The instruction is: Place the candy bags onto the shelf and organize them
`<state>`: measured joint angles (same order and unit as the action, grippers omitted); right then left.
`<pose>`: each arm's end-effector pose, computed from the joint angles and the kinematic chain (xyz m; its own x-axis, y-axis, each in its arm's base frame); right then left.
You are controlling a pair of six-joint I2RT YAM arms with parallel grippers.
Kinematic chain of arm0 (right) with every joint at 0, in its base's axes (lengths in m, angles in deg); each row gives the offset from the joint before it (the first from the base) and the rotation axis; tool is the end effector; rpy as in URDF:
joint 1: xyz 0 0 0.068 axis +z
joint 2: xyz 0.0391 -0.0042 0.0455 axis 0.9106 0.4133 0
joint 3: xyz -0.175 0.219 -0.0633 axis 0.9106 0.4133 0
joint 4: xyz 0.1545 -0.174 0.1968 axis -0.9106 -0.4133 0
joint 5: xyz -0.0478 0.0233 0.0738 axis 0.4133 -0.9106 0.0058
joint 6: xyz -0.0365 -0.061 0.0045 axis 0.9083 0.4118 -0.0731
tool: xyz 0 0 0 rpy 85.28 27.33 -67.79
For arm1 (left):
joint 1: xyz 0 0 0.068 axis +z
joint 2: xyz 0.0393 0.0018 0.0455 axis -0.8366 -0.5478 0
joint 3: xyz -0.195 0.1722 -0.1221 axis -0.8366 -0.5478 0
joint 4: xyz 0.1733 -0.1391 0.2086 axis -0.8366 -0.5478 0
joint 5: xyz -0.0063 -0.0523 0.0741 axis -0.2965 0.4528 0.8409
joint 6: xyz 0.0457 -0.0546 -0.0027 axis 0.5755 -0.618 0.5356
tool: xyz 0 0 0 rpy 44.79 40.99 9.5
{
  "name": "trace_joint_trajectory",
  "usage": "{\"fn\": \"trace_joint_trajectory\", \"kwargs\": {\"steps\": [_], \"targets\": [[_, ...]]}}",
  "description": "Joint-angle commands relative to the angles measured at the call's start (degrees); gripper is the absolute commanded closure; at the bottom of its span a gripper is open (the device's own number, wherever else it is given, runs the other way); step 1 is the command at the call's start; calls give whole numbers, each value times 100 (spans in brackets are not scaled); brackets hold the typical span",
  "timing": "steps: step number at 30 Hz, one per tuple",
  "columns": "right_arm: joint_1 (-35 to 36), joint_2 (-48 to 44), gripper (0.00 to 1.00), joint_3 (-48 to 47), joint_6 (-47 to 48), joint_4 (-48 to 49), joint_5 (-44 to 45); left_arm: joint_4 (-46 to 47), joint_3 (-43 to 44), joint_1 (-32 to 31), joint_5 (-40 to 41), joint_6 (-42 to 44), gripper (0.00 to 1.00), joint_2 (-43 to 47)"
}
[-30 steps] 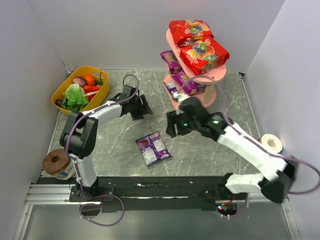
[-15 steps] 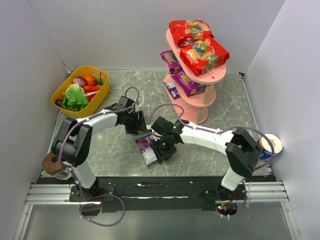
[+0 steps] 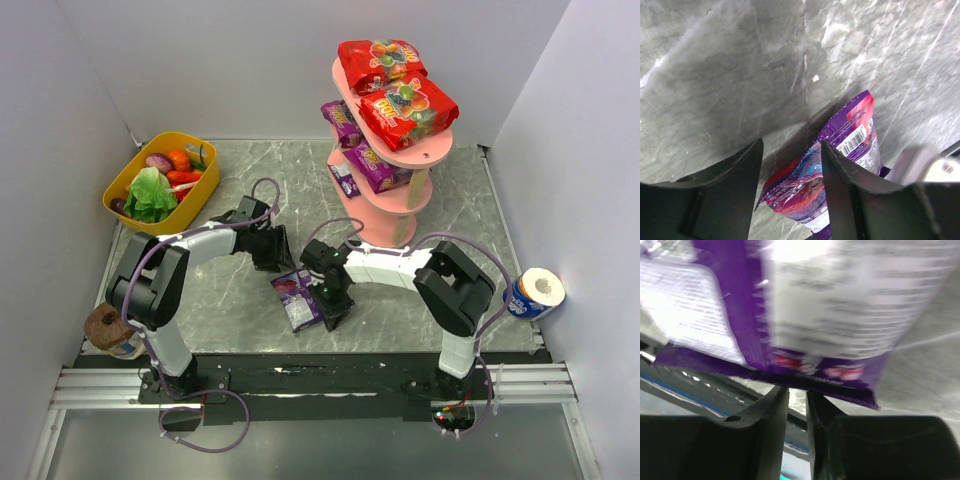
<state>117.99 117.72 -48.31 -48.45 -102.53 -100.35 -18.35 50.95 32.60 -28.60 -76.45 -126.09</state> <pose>0.2153 0.3036 0.1153 -0.8437 -0.5346 -0.0488 -0.5249 0.8024 0.2839 0.3455 -0.1777 0.1250 -0.9607 -0.1156 -0.2523 0.0330 0.8551 -0.5175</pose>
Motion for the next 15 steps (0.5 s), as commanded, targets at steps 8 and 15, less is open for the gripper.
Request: {"fn": "trace_joint_trajectory", "kwargs": {"steps": [8,15], "targets": [[-784,-27,76,-94,-557,417,813,451,-375,45,-256,-159,47,161],[-1319,394,77,-753,-373,550,936,573,-690,230,-528,-229,43,433]]}}
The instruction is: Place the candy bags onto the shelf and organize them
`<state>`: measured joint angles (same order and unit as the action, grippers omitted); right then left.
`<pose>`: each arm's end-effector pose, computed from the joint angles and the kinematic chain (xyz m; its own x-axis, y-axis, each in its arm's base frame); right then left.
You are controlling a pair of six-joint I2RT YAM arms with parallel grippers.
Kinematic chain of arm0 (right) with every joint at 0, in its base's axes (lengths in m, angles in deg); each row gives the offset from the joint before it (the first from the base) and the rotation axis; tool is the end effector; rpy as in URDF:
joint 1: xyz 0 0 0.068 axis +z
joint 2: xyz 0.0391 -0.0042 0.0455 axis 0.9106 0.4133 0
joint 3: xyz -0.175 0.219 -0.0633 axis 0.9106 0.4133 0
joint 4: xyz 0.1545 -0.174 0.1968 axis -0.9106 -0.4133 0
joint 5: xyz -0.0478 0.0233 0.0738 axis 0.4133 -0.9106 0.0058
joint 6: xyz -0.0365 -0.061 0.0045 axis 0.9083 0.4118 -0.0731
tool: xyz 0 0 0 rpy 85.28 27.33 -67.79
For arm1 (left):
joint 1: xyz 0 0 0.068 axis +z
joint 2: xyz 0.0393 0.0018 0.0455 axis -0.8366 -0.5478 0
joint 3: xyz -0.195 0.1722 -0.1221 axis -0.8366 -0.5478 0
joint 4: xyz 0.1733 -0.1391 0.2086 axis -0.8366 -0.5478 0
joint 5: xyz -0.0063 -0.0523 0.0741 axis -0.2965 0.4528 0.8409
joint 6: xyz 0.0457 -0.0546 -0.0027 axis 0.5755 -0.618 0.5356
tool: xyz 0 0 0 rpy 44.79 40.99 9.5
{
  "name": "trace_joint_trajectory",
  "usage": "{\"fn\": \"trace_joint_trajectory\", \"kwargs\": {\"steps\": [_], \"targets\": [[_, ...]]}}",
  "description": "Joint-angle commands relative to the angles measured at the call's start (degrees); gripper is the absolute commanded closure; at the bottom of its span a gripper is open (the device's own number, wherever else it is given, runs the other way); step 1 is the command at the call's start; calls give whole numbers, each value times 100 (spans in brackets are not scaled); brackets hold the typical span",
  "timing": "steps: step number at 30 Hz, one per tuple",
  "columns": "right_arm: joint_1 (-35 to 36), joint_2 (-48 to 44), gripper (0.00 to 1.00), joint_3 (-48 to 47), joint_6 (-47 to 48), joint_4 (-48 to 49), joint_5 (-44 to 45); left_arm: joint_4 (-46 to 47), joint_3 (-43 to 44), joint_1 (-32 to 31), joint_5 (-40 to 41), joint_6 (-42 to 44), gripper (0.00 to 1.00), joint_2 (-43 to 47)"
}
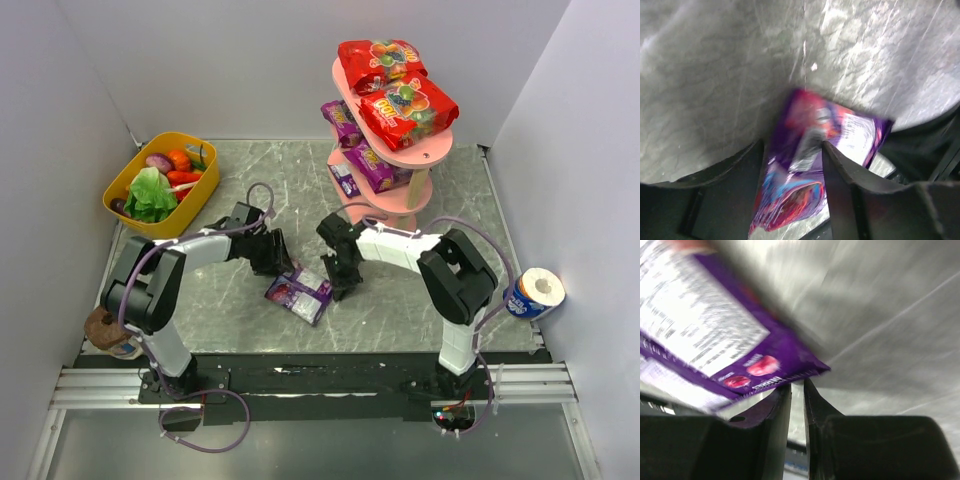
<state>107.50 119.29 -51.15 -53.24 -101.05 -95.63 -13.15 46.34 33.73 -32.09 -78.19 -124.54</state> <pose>0.2826 0.2670 0.1191 -0.9529 -0.2854 -0.1025 -0.3019 0.9241 0.2342 0.3362 -0.1690 0.1163 -0.9597 -0.1459 -0.2400 0.0203 0.8162 -0.5774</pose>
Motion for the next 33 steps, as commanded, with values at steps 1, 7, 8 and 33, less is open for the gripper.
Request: {"fn": "trace_joint_trajectory", "kwargs": {"steps": [1,7,8,33], "targets": [[-315,272,77,-531,124,419,464,79,-282,195,-300,-72,42,339],[-394,220,75,-787,212,287,604,-95,-608,380,-398,-125,36,551],[-394,150,75,-752,203,287,639,-148,-643,397,-337,-116,35,577],[203,-2697,38,-681,836,621,464,616,-1285,556,-1198,-195,47,393]]}}
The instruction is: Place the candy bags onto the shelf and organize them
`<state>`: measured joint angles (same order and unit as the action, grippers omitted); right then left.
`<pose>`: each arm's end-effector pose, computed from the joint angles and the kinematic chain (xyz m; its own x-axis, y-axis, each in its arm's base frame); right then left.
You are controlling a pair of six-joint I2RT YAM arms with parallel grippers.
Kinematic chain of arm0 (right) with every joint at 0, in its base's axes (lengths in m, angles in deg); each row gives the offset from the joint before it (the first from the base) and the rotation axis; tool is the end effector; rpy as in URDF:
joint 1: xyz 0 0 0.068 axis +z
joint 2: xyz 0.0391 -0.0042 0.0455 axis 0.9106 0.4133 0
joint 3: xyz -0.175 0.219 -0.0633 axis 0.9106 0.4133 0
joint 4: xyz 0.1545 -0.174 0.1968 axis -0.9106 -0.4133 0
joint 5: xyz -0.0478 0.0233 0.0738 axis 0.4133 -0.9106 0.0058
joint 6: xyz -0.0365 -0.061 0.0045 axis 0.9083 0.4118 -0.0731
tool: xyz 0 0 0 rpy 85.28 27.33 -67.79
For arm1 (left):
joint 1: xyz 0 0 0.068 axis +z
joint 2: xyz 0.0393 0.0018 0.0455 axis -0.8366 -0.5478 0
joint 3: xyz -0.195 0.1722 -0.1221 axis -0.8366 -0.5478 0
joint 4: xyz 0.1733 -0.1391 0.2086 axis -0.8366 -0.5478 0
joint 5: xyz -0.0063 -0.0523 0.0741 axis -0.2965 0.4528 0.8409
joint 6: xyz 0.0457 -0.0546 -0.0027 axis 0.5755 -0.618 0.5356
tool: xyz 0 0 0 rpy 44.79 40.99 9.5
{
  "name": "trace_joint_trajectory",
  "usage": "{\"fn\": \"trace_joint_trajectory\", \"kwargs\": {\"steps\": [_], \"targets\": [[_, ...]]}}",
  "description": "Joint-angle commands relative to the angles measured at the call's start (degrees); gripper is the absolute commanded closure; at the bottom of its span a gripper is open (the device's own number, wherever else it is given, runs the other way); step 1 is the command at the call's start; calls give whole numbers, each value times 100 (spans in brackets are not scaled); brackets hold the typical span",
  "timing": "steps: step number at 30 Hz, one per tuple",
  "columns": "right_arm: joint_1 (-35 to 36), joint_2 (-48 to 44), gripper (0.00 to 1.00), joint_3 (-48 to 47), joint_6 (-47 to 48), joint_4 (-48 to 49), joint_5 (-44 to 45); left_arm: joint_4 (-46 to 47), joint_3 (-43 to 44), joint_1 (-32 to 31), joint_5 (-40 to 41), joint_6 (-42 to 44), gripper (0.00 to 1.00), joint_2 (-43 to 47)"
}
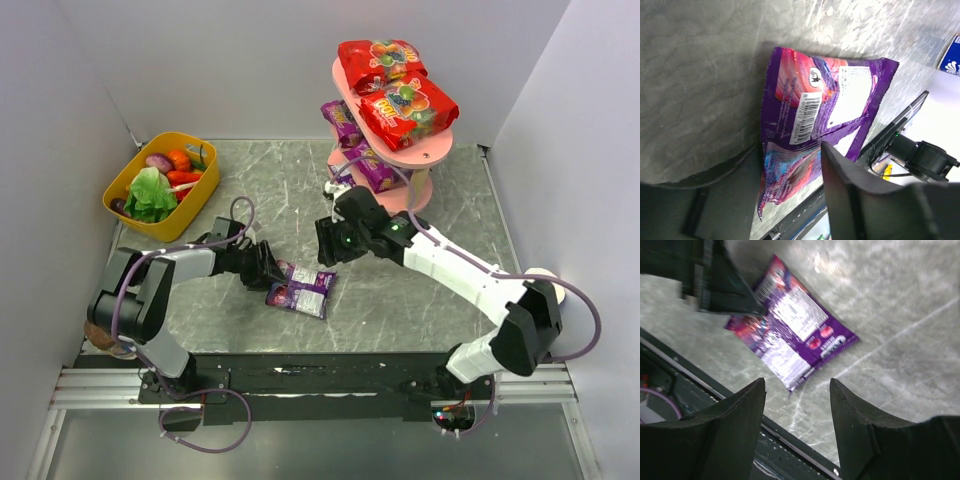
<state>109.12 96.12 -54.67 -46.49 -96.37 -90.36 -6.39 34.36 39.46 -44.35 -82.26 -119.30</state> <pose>0.2669 0.2598 0.2932 -0.7392 -0.2603 -0.6212 -0.5152 0.8126 0.2725 0.3009 -0.1302 0.0964 -0.9707 -0.2178 -0.1016 -0.0802 0.6920 -0.7175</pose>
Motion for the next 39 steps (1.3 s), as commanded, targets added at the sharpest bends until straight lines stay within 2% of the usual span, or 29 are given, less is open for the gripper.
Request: {"fn": "trace_joint_trajectory", "kwargs": {"steps": [1,4,5,7,10,11,12,20,27,32,39], "targets": [[42,-433,38,-364,186,153,-89,-7,-78,-17,11,194,49,-141],[77,-618,38,-390,265,197,-150,11,-69,-43,19,150,62,-193],[86,-723,38,-390,292,215,-194,-7,-43,-69,37,150,69,-185],[103,-838,38,-382,310,250,-317,-42,-43,-78,63,150,75,-193],[112,-1066,37,-417,336,320,-501,-121,1,-78,98,150,89,-132],[112,-1189,37,-434,371,347,-607,-130,36,-78,107,141,97,-114],[103,-1233,37,-487,371,356,-660,-147,45,-78,90,133,99,-62],[103,-1637,36,-1084,442,206,-845,-51,378,-78,-165,-289,99,403],[103,-1875,35,-1550,468,101,-819,476,660,-78,-376,-1166,99,764],[112,-1998,34,-1735,503,13,-766,1808,537,-87,-534,-2107,99,817],[103,-2121,33,-1946,591,-110,-669,3268,651,-464,-227,-3380,99,510]]}}
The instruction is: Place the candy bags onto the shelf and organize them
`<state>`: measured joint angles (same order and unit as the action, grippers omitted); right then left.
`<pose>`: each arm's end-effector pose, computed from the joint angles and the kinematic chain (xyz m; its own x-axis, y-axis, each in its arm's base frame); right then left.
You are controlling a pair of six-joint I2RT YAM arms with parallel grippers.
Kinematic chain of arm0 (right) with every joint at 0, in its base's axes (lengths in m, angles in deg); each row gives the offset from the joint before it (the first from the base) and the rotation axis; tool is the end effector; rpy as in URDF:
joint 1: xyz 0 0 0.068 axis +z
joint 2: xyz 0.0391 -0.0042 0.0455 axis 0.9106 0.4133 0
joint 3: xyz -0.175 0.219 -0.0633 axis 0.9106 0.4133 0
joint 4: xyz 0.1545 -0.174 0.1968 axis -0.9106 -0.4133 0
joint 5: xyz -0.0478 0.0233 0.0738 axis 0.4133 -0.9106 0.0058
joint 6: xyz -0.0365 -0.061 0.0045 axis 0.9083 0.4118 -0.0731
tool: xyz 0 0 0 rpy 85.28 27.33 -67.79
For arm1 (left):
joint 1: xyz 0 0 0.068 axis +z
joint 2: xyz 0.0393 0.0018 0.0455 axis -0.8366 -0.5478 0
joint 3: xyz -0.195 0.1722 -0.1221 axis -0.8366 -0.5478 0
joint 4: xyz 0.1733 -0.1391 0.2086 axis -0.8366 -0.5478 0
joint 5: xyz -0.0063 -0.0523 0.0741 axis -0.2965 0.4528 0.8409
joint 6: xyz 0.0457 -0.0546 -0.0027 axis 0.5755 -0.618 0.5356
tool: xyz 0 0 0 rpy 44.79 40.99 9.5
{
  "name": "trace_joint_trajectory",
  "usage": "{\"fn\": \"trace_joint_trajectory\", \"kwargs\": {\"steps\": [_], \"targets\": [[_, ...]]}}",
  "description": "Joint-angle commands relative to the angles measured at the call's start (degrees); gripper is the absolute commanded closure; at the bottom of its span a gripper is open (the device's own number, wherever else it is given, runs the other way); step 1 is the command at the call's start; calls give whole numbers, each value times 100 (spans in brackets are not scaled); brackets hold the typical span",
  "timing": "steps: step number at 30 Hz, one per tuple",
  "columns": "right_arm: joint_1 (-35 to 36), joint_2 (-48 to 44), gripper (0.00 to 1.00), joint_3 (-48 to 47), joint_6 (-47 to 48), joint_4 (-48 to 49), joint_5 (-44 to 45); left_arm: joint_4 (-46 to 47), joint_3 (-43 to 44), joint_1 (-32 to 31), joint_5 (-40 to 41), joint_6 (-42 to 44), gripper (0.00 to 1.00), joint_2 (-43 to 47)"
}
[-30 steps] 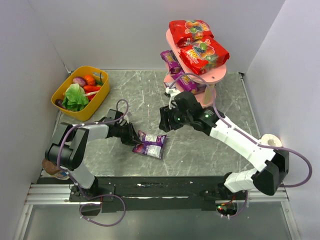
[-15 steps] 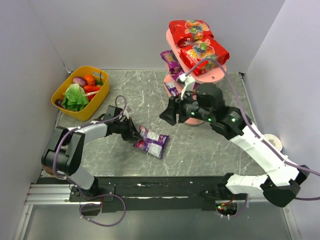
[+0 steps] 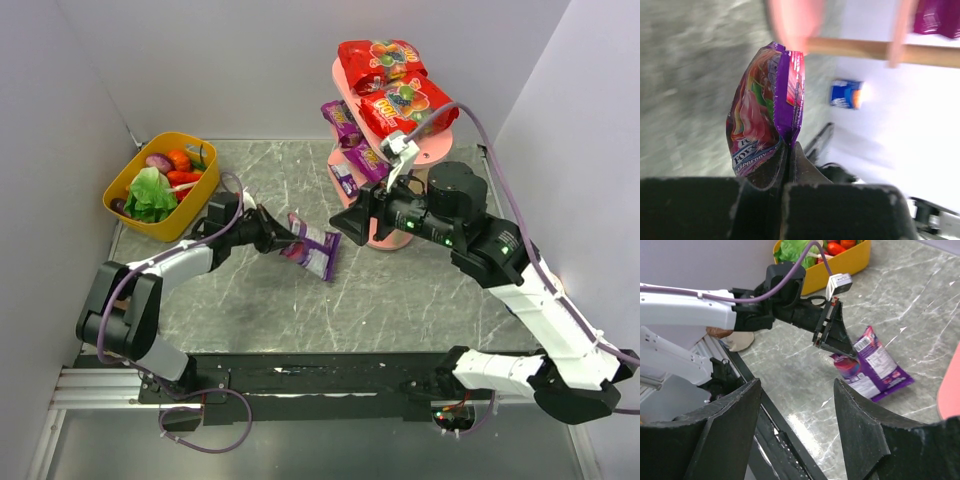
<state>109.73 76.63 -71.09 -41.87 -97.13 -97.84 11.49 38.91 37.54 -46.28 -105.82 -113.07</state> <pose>0.1811 0.1927 0.5097 -0.3506 -0.0075 -0.9365 -0.7648 0.5795 0.2816 0.3359 -0.1556 0.1859 -0.8960 -0.4204 -0.1430 -0.0496 0.4148 -0.9085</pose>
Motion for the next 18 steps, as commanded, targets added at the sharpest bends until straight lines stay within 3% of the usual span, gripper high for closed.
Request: {"fn": "trace_joint_trajectory", "kwargs": {"steps": [1,10,18], "targets": [[42,-224,33,-313,139,-42,78,1614,301,-325,53,-1140,99,-183],[42,-558,32,-261,200,-104,175,2931,1127,-826,844,-2388,99,-1378],[33,-804,31,-155,209,-218,237,2969,2235,-1257,1853,-2775,99,-2538]]}}
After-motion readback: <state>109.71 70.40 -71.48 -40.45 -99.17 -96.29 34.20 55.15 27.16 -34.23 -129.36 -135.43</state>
